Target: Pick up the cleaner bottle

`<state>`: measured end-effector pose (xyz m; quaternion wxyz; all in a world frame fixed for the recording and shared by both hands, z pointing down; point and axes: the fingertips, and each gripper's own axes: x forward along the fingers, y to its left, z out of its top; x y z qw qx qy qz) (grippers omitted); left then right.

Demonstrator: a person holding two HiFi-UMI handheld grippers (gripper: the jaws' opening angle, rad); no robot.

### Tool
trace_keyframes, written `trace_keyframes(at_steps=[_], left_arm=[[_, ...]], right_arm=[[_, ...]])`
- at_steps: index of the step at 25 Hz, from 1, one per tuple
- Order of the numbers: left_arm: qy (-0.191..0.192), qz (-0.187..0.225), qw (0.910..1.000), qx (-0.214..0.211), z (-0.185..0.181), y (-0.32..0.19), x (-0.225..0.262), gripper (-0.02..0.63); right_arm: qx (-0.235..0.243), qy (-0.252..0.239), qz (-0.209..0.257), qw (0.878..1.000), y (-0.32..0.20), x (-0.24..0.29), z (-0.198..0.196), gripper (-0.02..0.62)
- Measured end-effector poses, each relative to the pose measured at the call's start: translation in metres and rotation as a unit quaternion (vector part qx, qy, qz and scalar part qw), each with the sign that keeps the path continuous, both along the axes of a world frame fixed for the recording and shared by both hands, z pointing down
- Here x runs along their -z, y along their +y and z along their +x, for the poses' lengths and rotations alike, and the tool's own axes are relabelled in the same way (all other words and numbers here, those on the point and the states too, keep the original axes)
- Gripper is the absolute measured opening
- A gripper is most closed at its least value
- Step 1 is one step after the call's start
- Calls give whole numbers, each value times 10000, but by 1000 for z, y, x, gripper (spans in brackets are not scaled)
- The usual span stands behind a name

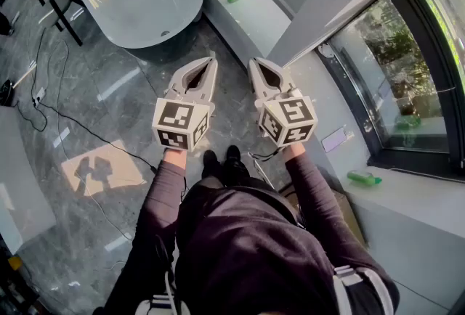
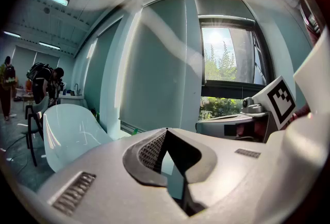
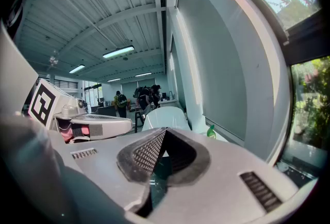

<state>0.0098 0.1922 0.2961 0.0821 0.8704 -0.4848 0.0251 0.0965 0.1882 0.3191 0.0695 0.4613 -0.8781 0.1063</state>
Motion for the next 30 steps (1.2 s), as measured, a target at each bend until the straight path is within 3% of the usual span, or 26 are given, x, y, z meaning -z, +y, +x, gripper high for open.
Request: trace_keyframes(at_steps=[30], left_arm=[[58,97,9996,265,14,-21,8,8]], right_arm=[[199,-43,9,9998,-18,5,23,2]])
